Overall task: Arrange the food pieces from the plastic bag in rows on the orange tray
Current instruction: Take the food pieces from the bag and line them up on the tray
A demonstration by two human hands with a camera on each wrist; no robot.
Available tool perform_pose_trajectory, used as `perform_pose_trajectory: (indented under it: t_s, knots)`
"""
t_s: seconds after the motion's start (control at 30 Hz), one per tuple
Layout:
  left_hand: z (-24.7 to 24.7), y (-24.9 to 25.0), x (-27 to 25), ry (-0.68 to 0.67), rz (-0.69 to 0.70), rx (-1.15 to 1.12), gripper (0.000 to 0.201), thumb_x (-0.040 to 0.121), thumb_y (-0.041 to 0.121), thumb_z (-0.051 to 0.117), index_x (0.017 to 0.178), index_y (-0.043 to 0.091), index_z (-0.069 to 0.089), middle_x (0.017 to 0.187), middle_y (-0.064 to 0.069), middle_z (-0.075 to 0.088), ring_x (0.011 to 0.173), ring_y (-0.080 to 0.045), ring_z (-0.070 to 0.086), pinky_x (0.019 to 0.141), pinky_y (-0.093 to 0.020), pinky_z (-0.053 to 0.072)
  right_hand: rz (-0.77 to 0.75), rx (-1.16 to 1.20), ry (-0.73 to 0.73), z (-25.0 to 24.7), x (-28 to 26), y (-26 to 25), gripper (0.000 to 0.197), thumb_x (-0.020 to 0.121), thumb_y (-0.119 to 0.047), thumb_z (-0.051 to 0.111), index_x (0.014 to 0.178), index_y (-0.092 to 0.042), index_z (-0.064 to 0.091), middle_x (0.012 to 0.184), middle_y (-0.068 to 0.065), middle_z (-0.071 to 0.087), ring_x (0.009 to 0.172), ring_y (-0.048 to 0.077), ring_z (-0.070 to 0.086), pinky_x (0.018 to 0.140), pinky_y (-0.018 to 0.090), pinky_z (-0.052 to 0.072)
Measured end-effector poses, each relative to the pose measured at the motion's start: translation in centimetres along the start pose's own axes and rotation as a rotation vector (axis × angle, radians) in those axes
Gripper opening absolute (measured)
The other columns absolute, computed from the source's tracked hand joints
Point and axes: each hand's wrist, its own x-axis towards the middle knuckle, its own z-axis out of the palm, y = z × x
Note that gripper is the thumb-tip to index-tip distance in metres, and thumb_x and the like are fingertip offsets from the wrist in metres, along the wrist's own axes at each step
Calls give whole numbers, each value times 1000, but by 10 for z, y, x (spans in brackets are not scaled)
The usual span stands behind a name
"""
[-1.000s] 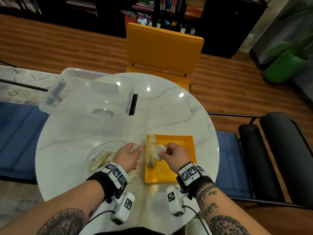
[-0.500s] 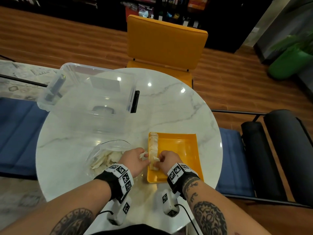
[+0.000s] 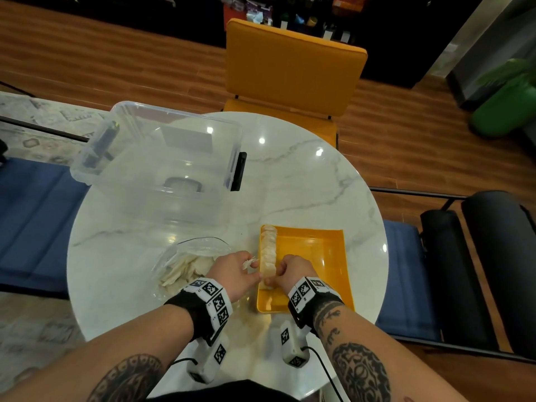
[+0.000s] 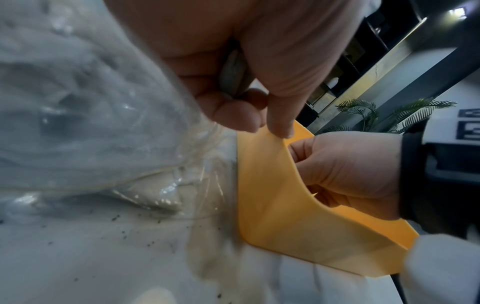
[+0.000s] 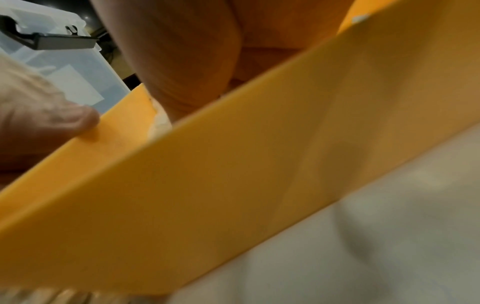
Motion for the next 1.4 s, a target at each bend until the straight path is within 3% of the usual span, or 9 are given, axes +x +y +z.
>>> perform_pose_trajectory:
  t_s: [0.1, 0.23, 0.33, 0.47, 0.57, 0.63, 0.83, 1.2, 1.4]
  knots:
    - [-5, 1, -3, 3, 4, -59, 28, 78, 44, 73, 100, 28, 65, 92, 5, 69, 77, -14, 65, 71, -31, 55, 2, 2, 4, -4, -2, -2, 34, 72, -42, 83, 75, -26, 53, 84, -4, 63, 72, 14, 56, 65, 27, 47]
    - [-16, 6, -9, -13, -48, -404, 21, 83, 23, 70, 103, 24, 62, 86, -6, 68, 62, -19, 67, 54, -31, 57, -85, 82, 78, -14, -10, 0, 27, 76, -41, 78, 77, -27, 55, 82, -7, 63, 74, 14, 59, 63, 27, 47]
    - [-25, 15, -13, -80, -94, -730, 28, 86, 0, 57, 110, 14, 60, 93, -16, 70, 72, -25, 68, 67, -42, 59, -281, 272, 142, -25, -24, -6, 9, 88, -31, 69, 93, -25, 65, 87, -14, 63, 78, 5, 58, 72, 22, 46]
    - [-36, 31, -23, -195, -56, -942, 31, 92, -6, 51, 118, 10, 56, 100, -15, 70, 86, -27, 70, 79, -40, 58, -423, 421, 119, -42, -40, -21, 27, 87, -37, 69, 112, -28, 67, 91, -13, 61, 73, 3, 54, 74, 21, 45]
    - [-40, 39, -31, -228, 35, -926, 33, 94, 8, 63, 124, 17, 54, 111, -12, 72, 96, -27, 73, 80, -37, 60, -469, 447, 143, -53, -49, -30, 4, 87, -35, 71, 89, -36, 67, 87, -10, 67, 76, 11, 63, 75, 28, 53]
    - [-42, 42, -34, -229, 65, -910, 38, 92, 14, 67, 127, 20, 52, 115, -13, 71, 98, -27, 73, 80, -37, 61, -485, 472, 160, -58, -52, -33, 12, 87, -32, 70, 76, -35, 65, 83, -6, 71, 80, 18, 68, 79, 36, 57]
    - [-47, 48, -42, -221, 88, -878, 24, 96, 21, 62, 119, 16, 58, 110, -12, 73, 100, -27, 72, 85, -43, 59, -527, 430, 245, -69, -62, -31, 15, 90, -33, 65, 77, -29, 63, 75, -7, 70, 74, 12, 67, 75, 34, 56]
    - [-45, 50, -41, -88, 24, -890, 12, 91, 11, 67, 99, 14, 58, 88, -15, 76, 78, -28, 74, 62, -31, 59, -508, 437, 219, -64, -63, -23, 7, 88, -31, 68, 82, -30, 65, 82, -4, 72, 80, 17, 66, 78, 38, 55]
    - [-38, 28, -24, 8, -73, -680, 7, 90, 14, 62, 95, 10, 65, 84, -13, 74, 58, -22, 63, 55, -31, 54, -334, 266, 190, -57, -45, 2, 15, 92, -32, 61, 79, -25, 58, 76, 0, 64, 73, 22, 61, 63, 33, 46]
